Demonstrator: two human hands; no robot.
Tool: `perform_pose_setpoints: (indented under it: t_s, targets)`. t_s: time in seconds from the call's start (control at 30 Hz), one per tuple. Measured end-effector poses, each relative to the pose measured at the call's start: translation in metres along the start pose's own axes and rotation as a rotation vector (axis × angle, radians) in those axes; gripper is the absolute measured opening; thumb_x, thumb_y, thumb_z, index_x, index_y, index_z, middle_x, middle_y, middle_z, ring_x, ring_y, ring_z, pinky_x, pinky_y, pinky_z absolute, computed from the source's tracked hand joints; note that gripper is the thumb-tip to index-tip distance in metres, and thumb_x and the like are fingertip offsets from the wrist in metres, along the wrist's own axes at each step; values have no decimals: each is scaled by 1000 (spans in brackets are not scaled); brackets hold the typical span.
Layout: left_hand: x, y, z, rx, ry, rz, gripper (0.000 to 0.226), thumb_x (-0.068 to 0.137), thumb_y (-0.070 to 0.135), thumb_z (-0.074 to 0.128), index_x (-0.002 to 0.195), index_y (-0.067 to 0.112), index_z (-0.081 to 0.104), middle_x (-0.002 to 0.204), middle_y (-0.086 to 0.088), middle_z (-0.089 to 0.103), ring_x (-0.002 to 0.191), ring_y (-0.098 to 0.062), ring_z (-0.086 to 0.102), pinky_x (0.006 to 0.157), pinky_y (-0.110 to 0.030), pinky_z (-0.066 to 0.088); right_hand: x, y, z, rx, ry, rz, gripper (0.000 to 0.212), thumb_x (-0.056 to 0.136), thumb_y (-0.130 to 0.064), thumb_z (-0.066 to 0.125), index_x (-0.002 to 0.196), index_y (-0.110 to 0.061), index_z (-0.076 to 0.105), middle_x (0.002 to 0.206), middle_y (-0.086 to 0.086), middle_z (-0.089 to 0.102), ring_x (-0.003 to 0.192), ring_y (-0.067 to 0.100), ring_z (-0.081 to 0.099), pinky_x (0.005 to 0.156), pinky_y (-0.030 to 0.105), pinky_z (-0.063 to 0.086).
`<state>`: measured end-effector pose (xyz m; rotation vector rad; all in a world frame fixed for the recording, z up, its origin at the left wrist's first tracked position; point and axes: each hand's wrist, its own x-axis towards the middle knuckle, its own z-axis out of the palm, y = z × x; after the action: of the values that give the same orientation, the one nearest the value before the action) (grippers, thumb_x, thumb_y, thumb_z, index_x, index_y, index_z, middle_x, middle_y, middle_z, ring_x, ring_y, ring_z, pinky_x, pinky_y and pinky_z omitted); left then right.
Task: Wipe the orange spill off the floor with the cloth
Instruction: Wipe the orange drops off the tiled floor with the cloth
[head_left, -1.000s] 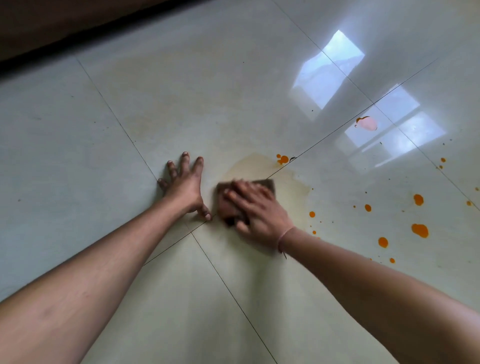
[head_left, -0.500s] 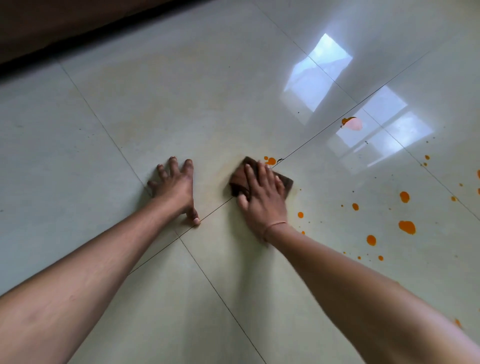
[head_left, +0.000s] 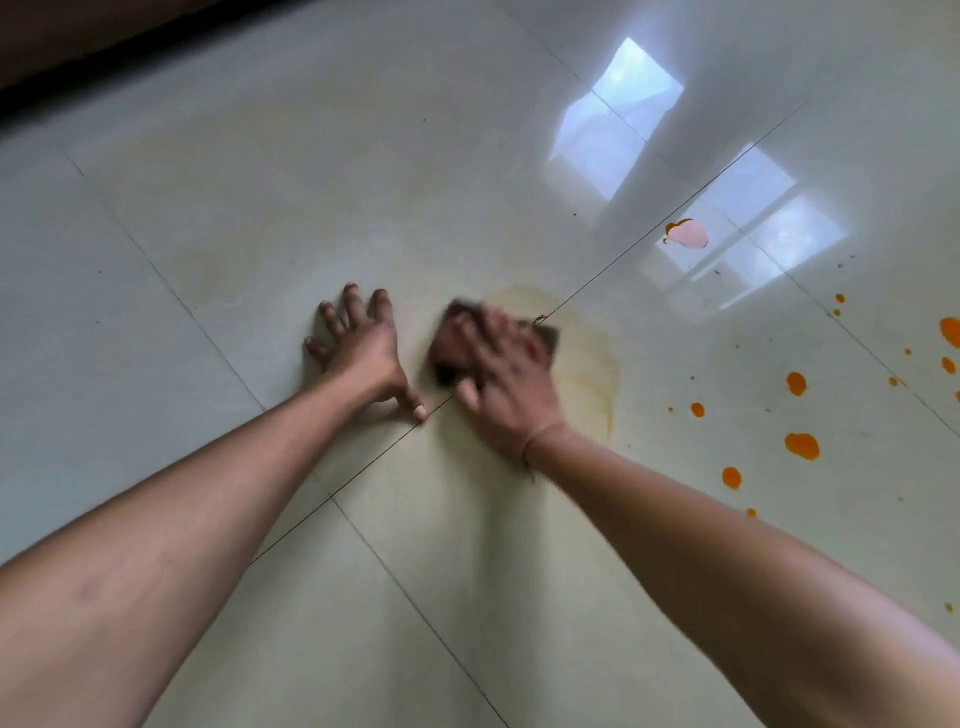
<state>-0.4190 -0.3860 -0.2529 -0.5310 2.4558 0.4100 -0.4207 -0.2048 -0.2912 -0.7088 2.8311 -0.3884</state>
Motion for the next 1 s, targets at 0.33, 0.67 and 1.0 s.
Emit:
perform_pose_setpoints:
  t_s: [0.33,0.67,1.0]
  targets:
    - [8,-1,7,-21,39,1,159,28,38,98,151,22,-1,157,-7,-20,144,-41,-15,107,-70,12,29,35,-17,-27,50,197,71,88,-45,47,151,-27,22,161,6,14,148,23,11,117,38,5]
    - [1,-1,5,-19,23,6,160,29,41,97,152,22,-3,157,-7,-22,144,-40,-16,108,-70,11,-16,52,-23,-28,11,138,71,88,-46,46,152,-30,20,161,4,12,148,21,10,119,37,6]
    - [-2,1,1,24,-1,-30,157,35,43,96,152,26,-7,157,-3,-26,145,-36,-19,111,-65,8,-90,79,-21,-23,-50,112,72,87,-44,47,152,-29,20,161,6,12,148,23,11,119,40,9]
